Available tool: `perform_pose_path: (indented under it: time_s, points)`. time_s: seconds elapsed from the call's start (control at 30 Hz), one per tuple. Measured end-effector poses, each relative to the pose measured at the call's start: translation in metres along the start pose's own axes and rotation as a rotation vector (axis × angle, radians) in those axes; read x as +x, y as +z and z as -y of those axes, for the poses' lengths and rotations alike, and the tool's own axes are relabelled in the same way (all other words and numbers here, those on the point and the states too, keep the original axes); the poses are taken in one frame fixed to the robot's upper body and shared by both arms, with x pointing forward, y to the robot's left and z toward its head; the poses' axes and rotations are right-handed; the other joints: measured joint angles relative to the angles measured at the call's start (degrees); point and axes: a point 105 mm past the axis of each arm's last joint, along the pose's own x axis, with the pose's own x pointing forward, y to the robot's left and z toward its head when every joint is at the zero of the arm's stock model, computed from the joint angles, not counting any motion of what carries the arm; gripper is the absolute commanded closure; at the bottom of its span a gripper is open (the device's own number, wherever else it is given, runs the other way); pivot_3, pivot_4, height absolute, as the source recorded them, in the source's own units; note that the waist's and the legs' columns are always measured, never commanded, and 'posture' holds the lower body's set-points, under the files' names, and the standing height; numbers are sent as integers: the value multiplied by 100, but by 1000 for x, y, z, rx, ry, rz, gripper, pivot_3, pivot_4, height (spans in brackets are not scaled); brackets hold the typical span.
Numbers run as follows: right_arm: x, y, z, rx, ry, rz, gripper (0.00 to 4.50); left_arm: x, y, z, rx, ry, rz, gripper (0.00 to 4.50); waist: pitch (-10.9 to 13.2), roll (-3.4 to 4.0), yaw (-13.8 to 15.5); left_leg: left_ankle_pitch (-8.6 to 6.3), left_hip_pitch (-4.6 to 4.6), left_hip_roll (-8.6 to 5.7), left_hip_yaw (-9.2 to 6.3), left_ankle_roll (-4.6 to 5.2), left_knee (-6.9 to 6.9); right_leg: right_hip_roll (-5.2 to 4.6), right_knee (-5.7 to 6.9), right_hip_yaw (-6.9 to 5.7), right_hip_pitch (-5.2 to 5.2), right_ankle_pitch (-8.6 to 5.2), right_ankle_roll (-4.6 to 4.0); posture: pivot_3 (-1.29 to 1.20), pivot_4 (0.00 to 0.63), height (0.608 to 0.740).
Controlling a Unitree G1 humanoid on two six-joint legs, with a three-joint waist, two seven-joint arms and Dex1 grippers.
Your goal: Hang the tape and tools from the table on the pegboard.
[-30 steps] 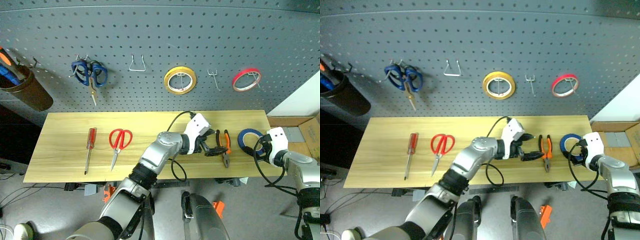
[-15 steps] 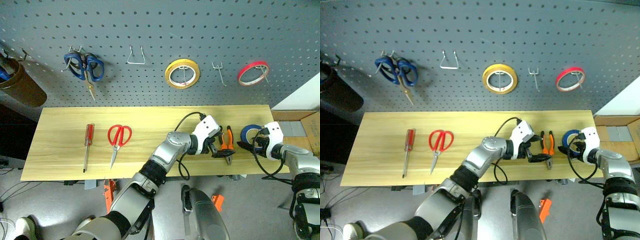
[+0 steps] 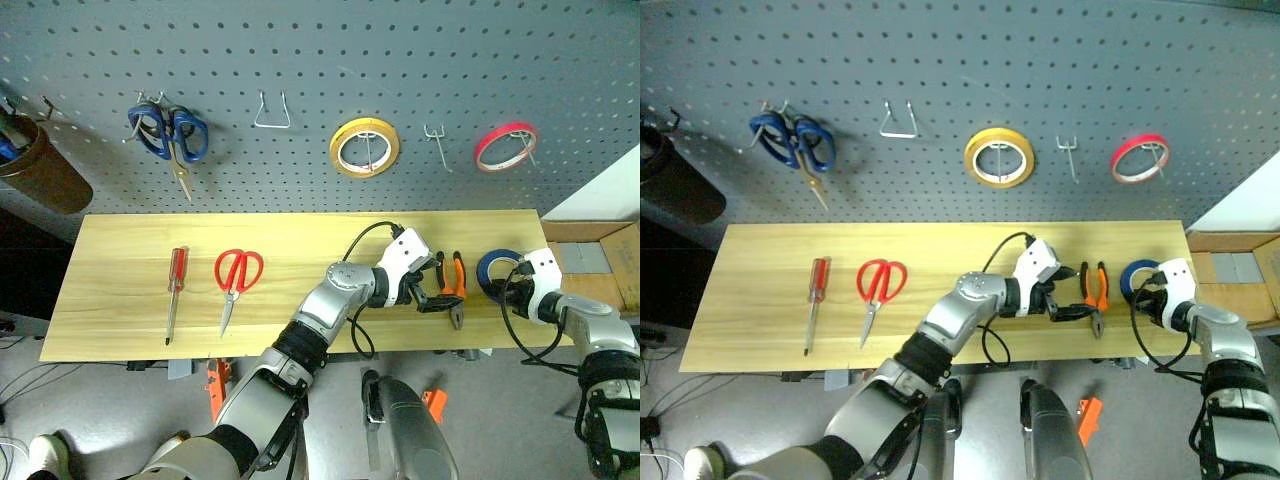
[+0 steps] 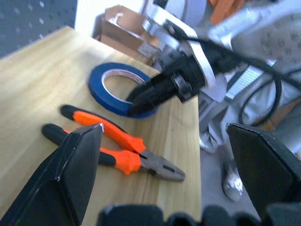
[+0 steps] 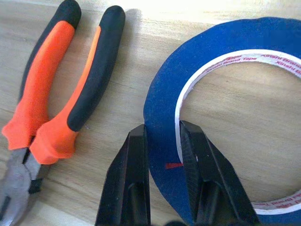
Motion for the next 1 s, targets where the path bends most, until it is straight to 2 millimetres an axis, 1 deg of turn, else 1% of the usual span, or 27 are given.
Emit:
perform_pose_path:
  time_s: [0.03,0.07,0.1,0.13,0.17,0.2,0.23,0.27,0.3,0.37,0.4,0.47,0.53,0.57,0.63,0.7,0.8,0.9,0.93,1.0]
  points:
    - [-6,-6,-5,-54,-28,0,4126,-6,-3,5,7,-8,6,0,-21,18,15,-1,0,-2,-3,-3,-3,-5,3,-8,3,-11,18,-84,323,740]
    - [-14,-10,-12,-129,-65,0,4126,-16,-9,8,15,-10,-3,0,-52,51,24,-3,-11,0,-1,-9,-6,-6,2,-13,-8,-14,24,-89,314,740]
    - [-22,-14,-19,-194,-96,-3,4126,-27,-17,9,16,-3,-21,0,-74,82,24,-4,-20,-2,0,-12,-8,-10,2,-13,-16,-17,28,-95,304,740]
    - [-28,-20,-26,-234,-115,-14,4126,-36,-23,9,13,7,-42,0,-85,98,18,-5,-21,-4,4,-13,-8,-12,2,-12,-18,-19,32,-107,281,740]
    - [-34,-22,-32,-281,-144,-15,4126,-46,-26,8,7,18,-57,0,-100,113,10,-5,-33,-5,11,-14,-4,-20,6,-9,-35,-19,32,-114,264,740]
    - [-40,-19,-39,-335,-178,1,4126,-55,-24,10,-2,25,-52,0,-123,119,-1,-5,-50,-4,17,-14,0,-38,17,-7,-63,-19,32,-122,243,740]
    - [-44,-10,-48,-380,-207,40,4126,-62,-20,12,-4,25,-40,0,-160,116,-32,-4,-60,-6,34,-15,3,-41,29,-1,-85,-19,33,-122,243,740]
    - [-49,7,-61,-442,-244,108,4126,-70,-11,16,14,24,-25,0,-214,107,-93,-4,-59,-12,45,-15,9,-50,49,6,-95,-19,34,-123,226,740]
    - [-53,19,-70,-473,-261,162,4126,-74,-4,19,31,20,-12,0,-257,103,-126,-4,-55,-12,46,-16,9,-53,54,8,-95,-20,34,-122,217,740]
    - [-59,53,-96,-524,-314,307,4126,-94,11,22,58,44,9,0,-425,71,-192,-2,-39,-13,50,-19,6,-47,61,10,-92,-20,34,-118,200,740]
    - [-61,63,-105,-542,-323,350,4126,-101,16,22,56,57,19,0,-487,58,-210,-1,-34,-11,45,-20,5,-42,60,5,-88,-20,34,-111,187,740]
    - [-58,83,-121,-568,-328,429,4126,-117,28,17,41,111,43,0,-581,26,-234,12,-33,-9,32,-16,6,-37,68,0,-87,-16,36,-101,170,740]
    - [-53,102,-132,-606,-330,496,4126,-130,42,8,1,178,80,0,-642,8,-256,30,-33,-17,16,23,7,-37,73,-6,-83,11,33,-80,156,740]
    - [-51,111,-134,-625,-338,528,4126,-135,52,2,-17,212,102,0,-659,-6,-249,43,-37,-20,7,34,8,-34,73,-11,-83,24,30,-74,151,740]
    - [-48,126,-133,-648,-362,579,4126,-147,73,-11,-19,283,152,0,-693,-41,-226,60,-41,-27,-10,45,10,-19,70,-17,-77,42,26,-58,137,740]
    - [-44,138,-130,-665,-371,622,4126,-158,88,-19,-4,352,181,0,-772,-66,-215,68,-42,-29,-14,54,11,-16,64,-14,-71,52,21,-42,128,740]
    - [-38,155,-127,-680,-343,702,4126,-162,86,-26,-8,409,177,0,-876,-75,-191,68,-41,-33,-12,56,9,-16,57,-6,-67,53,19,-29,117,740]
    - [-33,169,-119,-702,-320,764,4126,-156,81,-33,-14,431,169,0,-909,-83,-145,68,-43,-33,-7,56,9,-15,59,-4,-67,56,14,-20,110,740]
    - [-32,174,-115,-703,-312,779,4126,-153,81,-35,-18,434,177,0,-916,-85,-129,69,-44,-33,-9,56,9,-14,60,-6,-67,57,13,-16,106,740]
    - [-29,181,-113,-707,-274,803,4126,-151,84,-38,-4,440,186,0,-949,-89,-120,70,-45,-28,-10,56,10,-9,61,-7,-67,58,10,-12,106,740]
